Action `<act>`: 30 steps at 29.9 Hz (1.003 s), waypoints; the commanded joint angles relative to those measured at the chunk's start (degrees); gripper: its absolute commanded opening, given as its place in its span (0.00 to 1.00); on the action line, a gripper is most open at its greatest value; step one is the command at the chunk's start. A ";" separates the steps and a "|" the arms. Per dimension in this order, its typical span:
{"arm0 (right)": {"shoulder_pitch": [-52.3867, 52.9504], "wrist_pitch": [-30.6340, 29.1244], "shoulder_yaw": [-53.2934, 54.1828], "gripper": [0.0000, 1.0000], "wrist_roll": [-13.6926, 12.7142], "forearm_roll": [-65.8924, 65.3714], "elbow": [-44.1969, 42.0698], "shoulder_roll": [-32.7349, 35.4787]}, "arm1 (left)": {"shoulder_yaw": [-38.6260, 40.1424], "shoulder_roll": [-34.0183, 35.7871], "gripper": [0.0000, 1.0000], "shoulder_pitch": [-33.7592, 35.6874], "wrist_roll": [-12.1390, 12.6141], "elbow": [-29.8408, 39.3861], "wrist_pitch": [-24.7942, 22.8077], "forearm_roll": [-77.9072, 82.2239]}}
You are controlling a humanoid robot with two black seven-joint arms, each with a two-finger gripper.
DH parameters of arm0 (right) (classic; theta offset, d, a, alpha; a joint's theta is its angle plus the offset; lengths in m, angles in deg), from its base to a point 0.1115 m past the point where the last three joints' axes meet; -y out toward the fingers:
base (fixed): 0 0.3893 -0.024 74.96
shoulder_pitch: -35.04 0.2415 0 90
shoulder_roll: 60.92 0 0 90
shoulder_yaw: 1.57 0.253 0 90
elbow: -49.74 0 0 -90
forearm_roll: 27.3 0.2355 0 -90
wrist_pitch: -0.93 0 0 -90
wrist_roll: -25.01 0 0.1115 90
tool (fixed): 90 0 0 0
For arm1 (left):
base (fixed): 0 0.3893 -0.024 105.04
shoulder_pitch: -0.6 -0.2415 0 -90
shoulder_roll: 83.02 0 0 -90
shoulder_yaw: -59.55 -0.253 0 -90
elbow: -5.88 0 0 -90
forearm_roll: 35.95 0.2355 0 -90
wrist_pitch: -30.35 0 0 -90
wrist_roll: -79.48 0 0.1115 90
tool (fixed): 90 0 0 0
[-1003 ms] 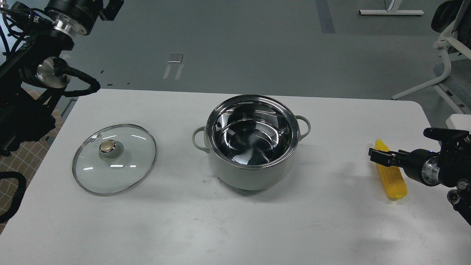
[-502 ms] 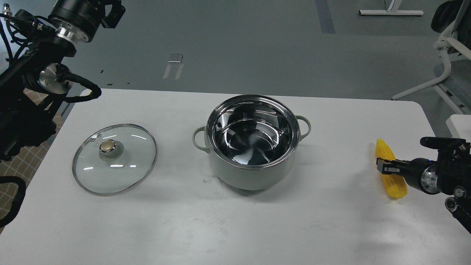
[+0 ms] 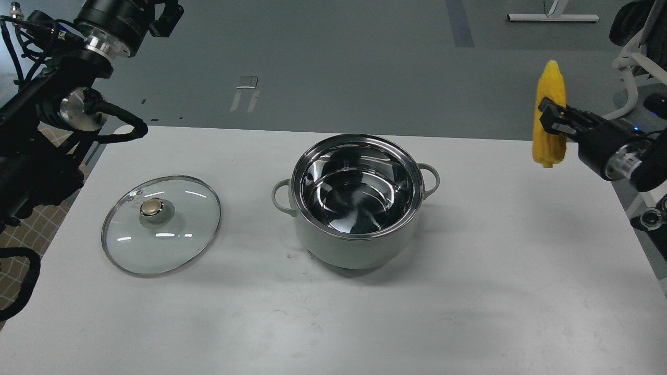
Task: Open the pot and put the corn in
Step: 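Lift the corn and carry it over the open pot, then lower the corn into the pot and open the right gripper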
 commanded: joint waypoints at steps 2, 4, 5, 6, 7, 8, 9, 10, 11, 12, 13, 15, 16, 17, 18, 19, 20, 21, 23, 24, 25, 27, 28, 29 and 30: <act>4.23 -0.68 -4.45 0.00 -0.58 0.27 4.62 -8.72 | 0.49 -0.11 0.98 0.00 0.01 -0.01 -0.19 0.02; 7.93 -0.68 -9.46 0.00 -0.67 0.01 4.10 -11.20 | 0.58 -0.11 0.98 0.00 0.01 -0.01 0.07 -0.07; 9.08 -0.68 -11.48 0.00 -0.67 -0.17 3.75 -11.73 | 0.58 -0.11 0.98 0.00 0.01 -0.01 0.08 -0.16; 11.35 -0.68 -15.50 0.00 -0.67 -0.52 2.88 -12.87 | 0.67 0.07 0.98 0.00 0.01 -0.10 0.08 -0.24; 12.33 -0.59 -17.37 0.00 -0.67 -0.52 1.91 -13.40 | 0.67 0.07 0.98 0.00 0.01 -0.10 -0.01 -0.33; 14.08 -0.50 -20.61 0.00 -0.67 -0.61 -0.10 -14.45 | 0.67 0.16 0.98 0.08 0.01 -0.10 -0.10 -0.42; 15.49 -0.33 -23.25 0.00 -0.59 -0.78 -2.21 -15.59 | 0.67 0.24 0.98 0.17 0.01 -0.10 -0.19 -0.42; 15.94 -0.33 -24.41 0.00 -0.59 -0.87 -3.18 -16.30 | 0.67 0.33 0.98 0.26 0.01 -0.10 -0.19 -0.42; 16.47 -0.33 -26.07 0.00 -0.59 -0.96 -5.02 -17.61 | 0.67 0.33 0.98 0.35 0.01 -0.10 -0.36 -0.42; 16.47 -0.33 -26.09 0.00 -0.59 -0.96 -5.04 -17.62 | 0.67 0.33 0.98 0.35 0.01 -0.10 -0.36 -0.42; 16.56 -0.33 -26.96 0.00 -0.59 -1.05 -6.17 -18.93 | 0.67 0.42 0.98 0.44 0.01 -0.10 -0.36 -0.42; 16.56 -0.33 -28.37 0.00 -0.59 -2.70 -7.58 -20.26 | 0.76 0.68 0.98 0.44 0.01 -0.10 -0.45 -0.42; 16.56 -0.33 -28.90 0.00 -0.59 -3.76 -7.85 -20.35 | 0.85 0.95 0.98 0.44 0.01 -0.10 -0.45 -0.42; 16.47 -0.33 -29.77 0.00 -0.59 -5.69 -8.11 -20.35 | 0.85 1.30 0.98 0.44 0.01 -0.10 -0.45 -0.42; 16.47 -0.33 -30.13 0.00 -0.59 -6.58 -8.12 -20.26 | 0.85 1.39 0.98 0.44 0.01 -0.01 -0.45 -0.42; 16.30 -0.42 -30.39 0.00 -0.59 -7.28 -8.12 -20.17 | 0.85 1.39 0.98 0.44 0.01 -0.10 -0.45 -0.42; 16.21 -0.50 -30.74 0.00 -0.59 -8.07 -7.94 -20.09 | 0.85 1.39 0.98 0.44 0.01 -0.01 -0.45 -0.51; 16.12 -0.59 -30.84 0.00 -0.59 -8.17 -7.94 -20.00 | 0.85 1.47 0.98 0.44 0.01 -0.10 -0.45 -0.42; 15.86 -0.68 -30.92 0.03 -0.59 -8.25 -7.94 -19.91 | 0.85 1.56 0.98 0.44 0.01 -0.10 -0.45 -0.42; 15.86 -0.68 -31.01 0.03 -0.59 -8.25 -7.94 -19.91 | 0.85 1.56 0.98 0.44 0.01 -0.10 -0.45 -0.42; 15.86 -0.68 -31.27 0.05 -0.59 -8.25 -8.03 -19.82 | 0.85 1.56 0.98 0.52 0.01 -0.01 -0.45 -0.42; 15.77 -0.68 -31.63 0.17 -0.59 -8.17 -7.94 -19.56 | 0.85 1.56 0.98 0.52 0.01 -0.01 -0.54 -0.42; 15.51 -0.68 -31.71 0.26 -0.59 -8.08 -7.68 -19.30 | 0.85 1.56 0.98 0.44 0.01 0.07 -0.63 -0.42; 15.42 -0.68 -31.71 0.33 -0.59 -8.08 -7.59 -19.21 | 0.93 1.56 0.98 0.52 -0.08 0.16 -0.63 -0.42; 14.89 -0.68 -31.63 0.51 -0.59 -8.08 -7.42 -19.12 | 0.93 1.48 0.98 0.52 -0.08 0.34 -0.63 -0.42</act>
